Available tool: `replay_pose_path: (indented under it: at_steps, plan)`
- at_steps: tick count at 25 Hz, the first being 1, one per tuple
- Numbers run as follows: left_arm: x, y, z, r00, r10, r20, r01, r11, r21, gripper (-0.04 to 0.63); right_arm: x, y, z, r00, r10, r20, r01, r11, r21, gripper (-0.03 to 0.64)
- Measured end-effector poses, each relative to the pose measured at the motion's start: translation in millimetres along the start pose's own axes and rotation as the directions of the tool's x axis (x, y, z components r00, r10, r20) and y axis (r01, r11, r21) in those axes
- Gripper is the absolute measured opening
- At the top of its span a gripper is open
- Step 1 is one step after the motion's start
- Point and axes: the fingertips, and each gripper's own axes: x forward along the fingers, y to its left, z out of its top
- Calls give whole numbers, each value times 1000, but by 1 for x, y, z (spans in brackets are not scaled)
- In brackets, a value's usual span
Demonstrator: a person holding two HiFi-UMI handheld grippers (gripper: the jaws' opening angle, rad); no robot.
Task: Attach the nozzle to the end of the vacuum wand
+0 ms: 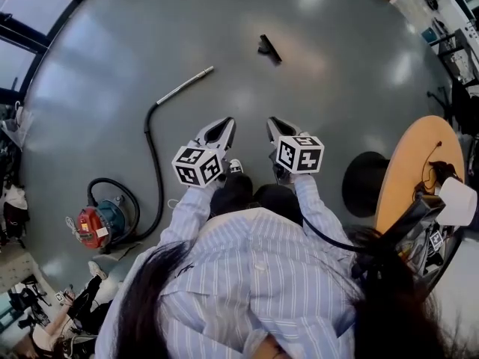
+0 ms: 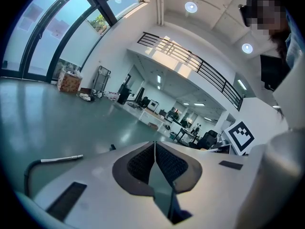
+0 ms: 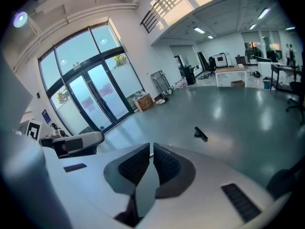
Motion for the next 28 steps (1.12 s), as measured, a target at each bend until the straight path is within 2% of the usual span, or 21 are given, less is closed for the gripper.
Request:
replay_pose_path:
  at_steps: [3,8,15,28]
  plan:
    - [9,22,15,1000,10,3,-10,1000,-14,6,18,1,14,1000,-11,-7,11,1000,3,29]
    - [26,43,16,1000,8,-27,-9,999,-51,6,37,-8,27,1000,-26,-16,26,999,22,29]
    - [76,55,19,998,32,-53,-35,998,-56,6,66,-51,50,999,-18,-27,19,999,39,29]
    - [225,85,92,987,163,-17,-164,983,-79,6,155,-151,194,993,95,-70,-98,994,-46,29]
